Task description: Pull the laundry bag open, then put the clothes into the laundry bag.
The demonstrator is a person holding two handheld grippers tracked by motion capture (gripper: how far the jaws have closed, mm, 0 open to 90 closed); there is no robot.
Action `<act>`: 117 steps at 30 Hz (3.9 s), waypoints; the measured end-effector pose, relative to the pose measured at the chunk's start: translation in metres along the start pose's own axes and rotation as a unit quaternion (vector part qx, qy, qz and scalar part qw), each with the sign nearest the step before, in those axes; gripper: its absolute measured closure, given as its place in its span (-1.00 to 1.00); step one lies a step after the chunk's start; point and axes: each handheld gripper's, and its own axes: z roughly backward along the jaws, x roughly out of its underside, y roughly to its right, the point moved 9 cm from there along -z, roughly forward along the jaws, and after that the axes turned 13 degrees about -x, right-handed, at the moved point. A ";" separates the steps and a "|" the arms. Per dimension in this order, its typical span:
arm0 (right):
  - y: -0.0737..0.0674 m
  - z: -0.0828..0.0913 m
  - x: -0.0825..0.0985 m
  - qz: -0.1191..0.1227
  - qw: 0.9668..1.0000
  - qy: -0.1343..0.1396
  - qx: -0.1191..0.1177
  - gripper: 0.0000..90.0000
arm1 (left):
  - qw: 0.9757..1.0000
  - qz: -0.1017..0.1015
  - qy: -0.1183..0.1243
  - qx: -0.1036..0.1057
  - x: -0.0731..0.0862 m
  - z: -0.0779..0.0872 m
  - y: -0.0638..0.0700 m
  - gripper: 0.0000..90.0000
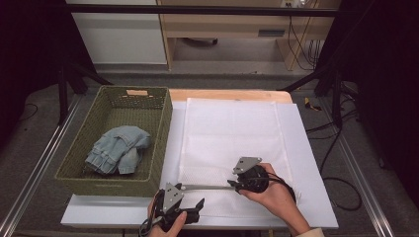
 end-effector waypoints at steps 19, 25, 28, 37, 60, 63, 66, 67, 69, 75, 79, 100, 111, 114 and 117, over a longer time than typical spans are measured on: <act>0.000 -0.016 0.011 0.001 0.999 -0.041 -0.013 0.19 | 1.000 0.000 -0.003 0.010 -0.001 0.001 0.004 -0.76; -0.001 -0.021 0.014 -0.013 0.999 -0.034 -0.030 0.25 | 1.000 0.001 -0.002 0.015 -0.001 0.001 0.008 -0.76; -0.002 -0.021 0.016 -0.013 0.998 -0.037 -0.043 0.48 | 1.000 -0.001 -0.003 0.018 -0.002 0.003 0.007 -0.76; -0.002 -0.013 0.011 -0.011 0.999 -0.019 -0.024 0.97 | 1.000 -0.006 -0.001 0.010 -0.003 0.002 0.005 -0.76; 0.006 0.020 -0.014 -0.011 0.997 0.075 0.015 0.98 | 1.000 -0.017 0.002 0.004 -0.004 0.005 0.010 -0.76; 0.006 0.021 -0.014 -0.010 0.997 0.078 0.020 0.98 | 1.000 -0.019 0.001 0.005 -0.005 0.006 0.009 -0.76; 0.008 0.023 -0.017 -0.015 0.996 0.083 0.028 0.99 | 1.000 -0.019 0.002 0.002 -0.006 0.006 0.009 -0.76; 0.009 0.024 -0.019 -0.019 0.996 0.085 0.030 0.99 | 1.000 -0.019 0.003 0.002 -0.006 0.006 0.008 -0.77; 0.010 0.025 -0.021 -0.020 0.995 0.089 0.034 0.99 | 1.000 -0.019 0.001 0.002 -0.007 0.006 0.008 -0.77; 0.014 0.027 -0.022 -0.032 0.993 0.101 0.049 0.99 | 1.000 -0.021 -0.005 0.011 -0.008 0.008 0.012 -0.77; 0.016 0.032 -0.025 -0.033 0.990 0.120 0.063 0.99 | 0.999 -0.032 -0.007 0.016 -0.011 0.011 0.014 -0.79; 0.010 0.037 -0.029 -0.034 0.984 0.163 0.064 0.99 | 0.999 -0.037 -0.010 0.022 -0.077 0.018 -0.004 -0.79; 0.006 0.034 -0.021 -0.043 0.984 0.161 0.064 0.98 | 0.997 -0.074 -0.012 -0.031 -0.106 0.033 -0.044 -0.79; 0.006 0.035 -0.022 -0.043 0.984 0.163 0.065 0.98 | 0.995 -0.089 -0.021 -0.045 -0.108 0.033 -0.054 -0.79; 0.006 0.036 -0.022 -0.041 0.983 0.164 0.065 0.98 | 0.993 -0.100 -0.031 -0.056 -0.111 0.035 -0.067 -0.79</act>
